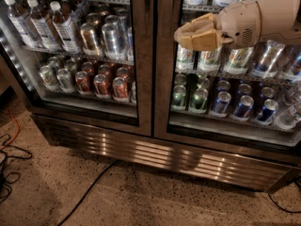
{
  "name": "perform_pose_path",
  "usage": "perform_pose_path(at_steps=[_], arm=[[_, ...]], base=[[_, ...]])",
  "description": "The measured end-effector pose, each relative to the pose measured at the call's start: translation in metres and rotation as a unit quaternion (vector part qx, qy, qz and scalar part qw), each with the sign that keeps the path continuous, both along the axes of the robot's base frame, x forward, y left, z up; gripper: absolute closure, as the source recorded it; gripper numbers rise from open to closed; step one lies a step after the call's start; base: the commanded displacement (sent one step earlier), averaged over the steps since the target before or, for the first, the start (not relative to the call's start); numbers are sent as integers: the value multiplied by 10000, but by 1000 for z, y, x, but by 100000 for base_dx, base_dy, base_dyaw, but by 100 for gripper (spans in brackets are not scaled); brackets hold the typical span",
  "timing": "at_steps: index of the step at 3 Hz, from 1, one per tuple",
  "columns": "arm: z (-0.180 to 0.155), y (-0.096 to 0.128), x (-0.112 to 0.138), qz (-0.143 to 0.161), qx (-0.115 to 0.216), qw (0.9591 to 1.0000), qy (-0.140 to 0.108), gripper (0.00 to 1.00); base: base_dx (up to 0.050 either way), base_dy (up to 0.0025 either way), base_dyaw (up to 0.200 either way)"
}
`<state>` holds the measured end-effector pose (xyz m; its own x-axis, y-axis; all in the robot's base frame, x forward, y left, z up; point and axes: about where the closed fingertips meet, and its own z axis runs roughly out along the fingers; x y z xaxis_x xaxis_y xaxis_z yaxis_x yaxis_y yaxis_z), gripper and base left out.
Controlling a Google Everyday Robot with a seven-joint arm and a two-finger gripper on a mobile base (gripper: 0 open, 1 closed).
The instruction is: Open right fridge door
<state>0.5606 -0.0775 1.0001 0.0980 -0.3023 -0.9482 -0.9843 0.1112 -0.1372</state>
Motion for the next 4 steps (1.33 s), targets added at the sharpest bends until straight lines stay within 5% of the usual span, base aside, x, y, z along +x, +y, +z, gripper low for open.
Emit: perform_pose_path(at_steps=[1,2,3,4], arm=[[3,-15,0,-621,587,9962,-164,35],[3,-22,8,-863,645,9940,-192,11],[3,-21,7,-849,645,9941,-191,0],[3,-21,7,-848,645,9941,-190,0]], base=[[0,0,0],[0,0,0],[0,0,0],[0,0,0]])
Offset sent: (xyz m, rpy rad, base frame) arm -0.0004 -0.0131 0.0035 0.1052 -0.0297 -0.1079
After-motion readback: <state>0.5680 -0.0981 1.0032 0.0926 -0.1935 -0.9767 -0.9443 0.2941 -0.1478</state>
